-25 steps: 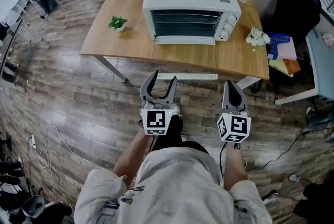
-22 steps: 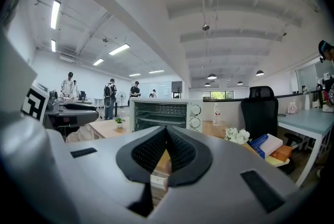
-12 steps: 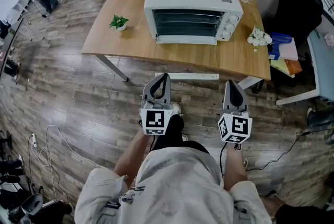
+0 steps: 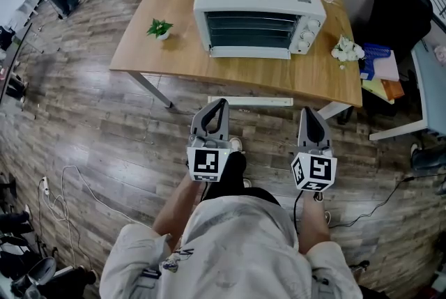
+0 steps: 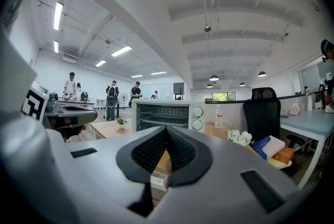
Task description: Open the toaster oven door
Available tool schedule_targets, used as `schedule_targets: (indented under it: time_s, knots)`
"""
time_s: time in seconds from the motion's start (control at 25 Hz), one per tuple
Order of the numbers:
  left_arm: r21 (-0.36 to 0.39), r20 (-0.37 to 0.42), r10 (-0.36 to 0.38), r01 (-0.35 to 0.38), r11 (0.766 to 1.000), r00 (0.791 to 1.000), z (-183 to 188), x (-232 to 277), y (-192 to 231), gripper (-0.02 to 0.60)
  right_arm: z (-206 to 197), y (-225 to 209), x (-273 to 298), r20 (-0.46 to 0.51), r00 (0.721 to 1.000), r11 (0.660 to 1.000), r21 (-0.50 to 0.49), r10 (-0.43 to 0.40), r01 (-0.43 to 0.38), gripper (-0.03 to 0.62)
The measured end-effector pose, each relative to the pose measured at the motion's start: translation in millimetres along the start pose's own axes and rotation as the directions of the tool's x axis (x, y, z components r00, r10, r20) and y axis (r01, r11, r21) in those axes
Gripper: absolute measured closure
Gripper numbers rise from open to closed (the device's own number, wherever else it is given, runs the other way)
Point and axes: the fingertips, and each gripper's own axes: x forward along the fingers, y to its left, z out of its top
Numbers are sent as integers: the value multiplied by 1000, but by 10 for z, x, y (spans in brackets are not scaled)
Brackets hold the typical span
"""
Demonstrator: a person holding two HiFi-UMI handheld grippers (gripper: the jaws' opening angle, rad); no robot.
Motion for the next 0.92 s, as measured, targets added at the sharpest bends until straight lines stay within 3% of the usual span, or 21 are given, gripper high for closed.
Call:
schedule_targets:
  time_s: [0.92]
  knots:
    - [22,-5,0,0,1000,1000,4,19,-18,568,-20,-64,-43,-4,1000,1000,-7,-4,4,571]
